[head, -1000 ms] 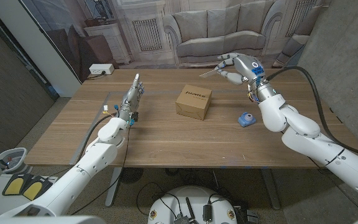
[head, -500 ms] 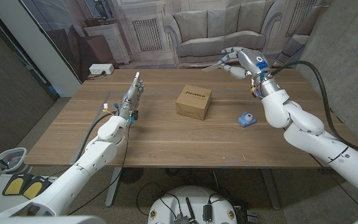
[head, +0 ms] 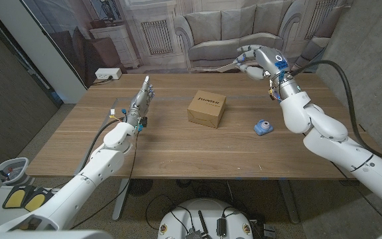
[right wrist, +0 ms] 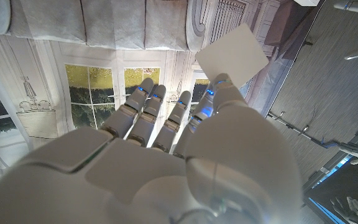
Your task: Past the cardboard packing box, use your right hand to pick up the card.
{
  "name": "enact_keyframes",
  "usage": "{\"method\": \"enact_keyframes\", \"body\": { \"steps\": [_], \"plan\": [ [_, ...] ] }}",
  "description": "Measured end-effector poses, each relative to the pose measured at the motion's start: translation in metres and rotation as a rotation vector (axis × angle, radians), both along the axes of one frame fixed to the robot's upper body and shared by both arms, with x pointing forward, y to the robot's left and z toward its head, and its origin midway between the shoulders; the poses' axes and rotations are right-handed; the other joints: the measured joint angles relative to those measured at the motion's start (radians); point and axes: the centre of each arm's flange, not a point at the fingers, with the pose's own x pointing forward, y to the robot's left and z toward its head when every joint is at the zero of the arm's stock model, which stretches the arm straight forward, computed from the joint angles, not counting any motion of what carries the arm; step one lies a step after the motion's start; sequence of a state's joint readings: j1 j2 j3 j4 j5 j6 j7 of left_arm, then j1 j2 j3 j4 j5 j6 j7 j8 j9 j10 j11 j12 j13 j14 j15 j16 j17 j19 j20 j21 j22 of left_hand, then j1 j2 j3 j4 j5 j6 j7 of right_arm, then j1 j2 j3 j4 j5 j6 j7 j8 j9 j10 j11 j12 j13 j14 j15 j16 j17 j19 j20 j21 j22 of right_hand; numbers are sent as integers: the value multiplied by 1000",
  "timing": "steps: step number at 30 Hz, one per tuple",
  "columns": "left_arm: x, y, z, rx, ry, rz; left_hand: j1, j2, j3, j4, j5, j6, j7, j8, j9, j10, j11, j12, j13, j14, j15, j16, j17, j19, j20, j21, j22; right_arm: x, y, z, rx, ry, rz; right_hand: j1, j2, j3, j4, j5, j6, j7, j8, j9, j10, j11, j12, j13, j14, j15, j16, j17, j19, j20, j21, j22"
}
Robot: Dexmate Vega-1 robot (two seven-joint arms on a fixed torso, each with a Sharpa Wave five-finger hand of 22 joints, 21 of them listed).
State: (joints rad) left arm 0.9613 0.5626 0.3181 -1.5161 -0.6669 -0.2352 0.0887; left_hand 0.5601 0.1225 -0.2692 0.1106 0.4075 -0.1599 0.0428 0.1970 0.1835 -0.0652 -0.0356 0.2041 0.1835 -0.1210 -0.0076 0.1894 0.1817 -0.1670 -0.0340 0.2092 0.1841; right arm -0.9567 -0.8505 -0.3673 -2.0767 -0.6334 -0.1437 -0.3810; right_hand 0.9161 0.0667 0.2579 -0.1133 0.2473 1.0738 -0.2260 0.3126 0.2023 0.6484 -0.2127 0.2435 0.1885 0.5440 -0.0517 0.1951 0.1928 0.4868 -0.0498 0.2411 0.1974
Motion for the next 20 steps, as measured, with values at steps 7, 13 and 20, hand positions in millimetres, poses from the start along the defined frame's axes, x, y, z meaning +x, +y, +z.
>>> {"method": "enact_keyframes", "body": {
  "steps": [7, 13, 20],
  "plan": [
    [1, 1, 0, 4, 3, -3, 0, 0, 0, 0, 0, 0, 0, 0, 0, 0, 0, 0, 0, 0, 0, 0, 0, 0, 0, 0, 0, -3, 3, 7, 3, -7, -4, 0, 5, 0, 0, 0, 0, 0, -2, -1, 0, 0, 0, 0, 0, 0, 0, 0, 2, 2, 0, 0],
    [2, 2, -1, 2, 6, -5, 0, 0, 0, 0, 0, 0, 0, 0, 0, 0, 0, 0, 0, 0, 0, 0, 0, 0, 0, 0, 0, -4, 5, 12, 3, -11, -4, 2, 7, 0, 0, 0, 0, 1, -5, 0, 0, 0, 0, 0, 0, 0, 0, 0, 2, 2, 0, 0],
    [2, 3, -1, 0, 6, -4, 0, 0, 0, 0, 0, 0, 0, 0, 0, 0, 0, 0, 0, 0, 0, 0, 0, 0, 0, 0, 0, -3, 8, 14, 1, -9, 1, 2, 6, 0, 0, 0, 3, 5, -6, 0, 0, 0, 0, 0, 0, 0, 0, 0, 2, 2, 0, 0]
  ]
}}
